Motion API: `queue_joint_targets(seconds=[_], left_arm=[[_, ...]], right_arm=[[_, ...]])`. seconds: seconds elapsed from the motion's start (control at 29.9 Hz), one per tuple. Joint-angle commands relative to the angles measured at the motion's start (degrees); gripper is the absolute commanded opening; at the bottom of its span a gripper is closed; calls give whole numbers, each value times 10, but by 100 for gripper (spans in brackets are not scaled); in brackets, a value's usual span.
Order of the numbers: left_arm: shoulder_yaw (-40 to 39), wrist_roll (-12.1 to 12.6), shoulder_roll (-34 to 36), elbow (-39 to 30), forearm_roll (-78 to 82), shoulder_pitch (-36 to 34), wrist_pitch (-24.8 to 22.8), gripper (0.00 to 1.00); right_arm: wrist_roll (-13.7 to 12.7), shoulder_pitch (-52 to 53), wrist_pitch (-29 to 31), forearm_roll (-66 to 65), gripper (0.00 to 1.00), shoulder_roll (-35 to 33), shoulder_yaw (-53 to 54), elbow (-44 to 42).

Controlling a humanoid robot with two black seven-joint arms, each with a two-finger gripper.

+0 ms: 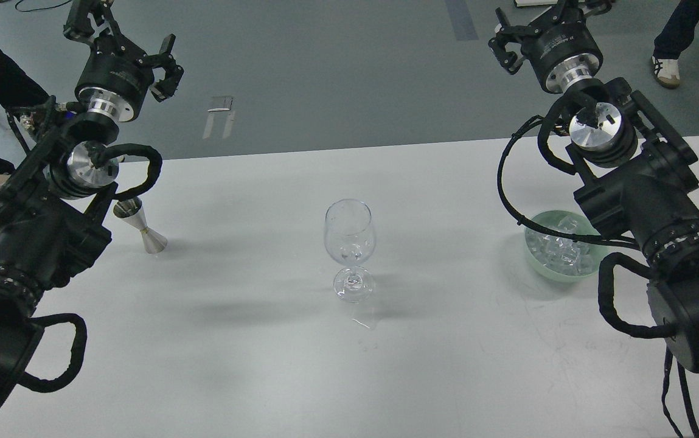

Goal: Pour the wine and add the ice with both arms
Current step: 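Move the left gripper down toward the small metal jigger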

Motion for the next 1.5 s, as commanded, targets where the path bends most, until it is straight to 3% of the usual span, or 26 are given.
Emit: queue_joint_targets(seconds=[0.0,0.17,0.64,0.87,1.47], left_arm=[[3,-2,1,0,0,-1,1,98],[5,3,1,0,0,-2,18,98],[8,-2,9,19,8,-5,6,98],[-2,-6,14,20,-2,-3,-73,98],[0,2,19,33,0,-6,-66,98]], right_arm=[[0,0,0,0,100,0,0,0],[0,0,0,0,100,0,0,0],[0,0,-1,0,100,0,1,0],[0,1,-4,0,100,0,1,0],[0,0,-4,0,100,0,1,1]])
